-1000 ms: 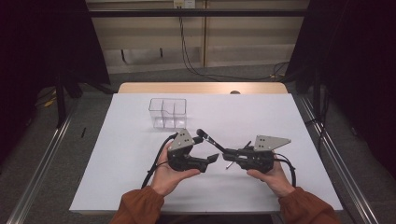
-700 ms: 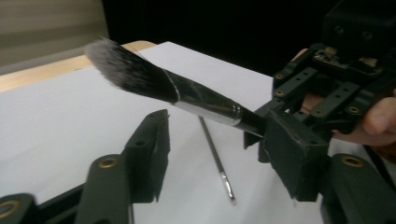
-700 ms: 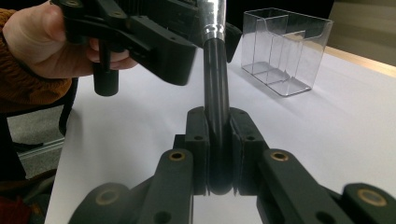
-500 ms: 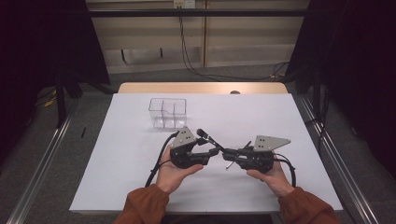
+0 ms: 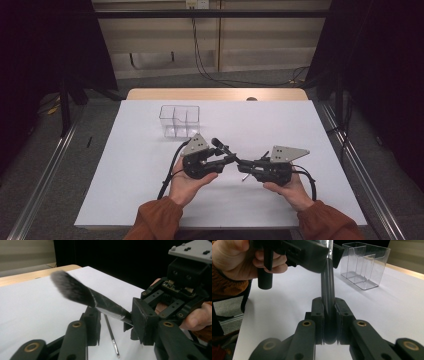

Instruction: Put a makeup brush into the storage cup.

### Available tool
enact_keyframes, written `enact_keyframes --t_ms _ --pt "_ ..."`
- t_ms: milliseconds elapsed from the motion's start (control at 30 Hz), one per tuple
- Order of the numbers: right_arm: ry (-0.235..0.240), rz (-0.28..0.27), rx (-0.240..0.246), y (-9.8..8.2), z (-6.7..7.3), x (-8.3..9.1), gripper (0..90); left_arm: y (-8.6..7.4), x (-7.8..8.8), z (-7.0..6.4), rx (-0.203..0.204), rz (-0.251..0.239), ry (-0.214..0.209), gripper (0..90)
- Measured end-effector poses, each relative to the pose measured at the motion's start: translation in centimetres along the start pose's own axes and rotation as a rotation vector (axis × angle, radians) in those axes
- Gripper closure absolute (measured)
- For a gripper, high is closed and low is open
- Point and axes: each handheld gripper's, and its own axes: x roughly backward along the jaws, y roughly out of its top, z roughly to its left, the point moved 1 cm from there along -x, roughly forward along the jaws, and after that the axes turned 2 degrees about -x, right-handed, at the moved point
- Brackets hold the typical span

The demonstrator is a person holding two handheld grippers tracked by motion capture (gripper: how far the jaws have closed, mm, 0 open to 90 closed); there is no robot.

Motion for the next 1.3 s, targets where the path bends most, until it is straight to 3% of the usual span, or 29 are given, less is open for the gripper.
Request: enact_keyframes --t_ms 200,300,400,767,900,1300 --pt "0.006 0.018 0.007 -0.14 0.2 -0.4 79.8 0.17 0.15 -0.03 0.011 -0.008 -0.019 67.3" --pt "0.017 0.024 0.001 -0.25 0.27 -0.57 79.8 0.24 0.15 -0.03 0.038 -0.021 -0.041 71.1" --pt "0.024 0.034 -0.007 -0.32 0.45 -0.84 79.8 0.45 0.07 -0.19 0.018 -0.012 -0.036 73.2" --pt "0.027 0.034 -0.026 -0.46 0.2 -0.95 77.9 0.66 -0.06 -0.31 0.051 -0.004 -0.095 78.6" --pt "0.025 0.029 -0.042 -0.42 0.09 -0.87 76.1 0.85 -0.15 -0.5 0.028 0.005 -0.094 79.5" --pt "0.025 0.024 -0.057 -0.46 0.11 -0.93 63.8 0.78 0.04 -0.24 0.025 0.021 -0.073 79.7"
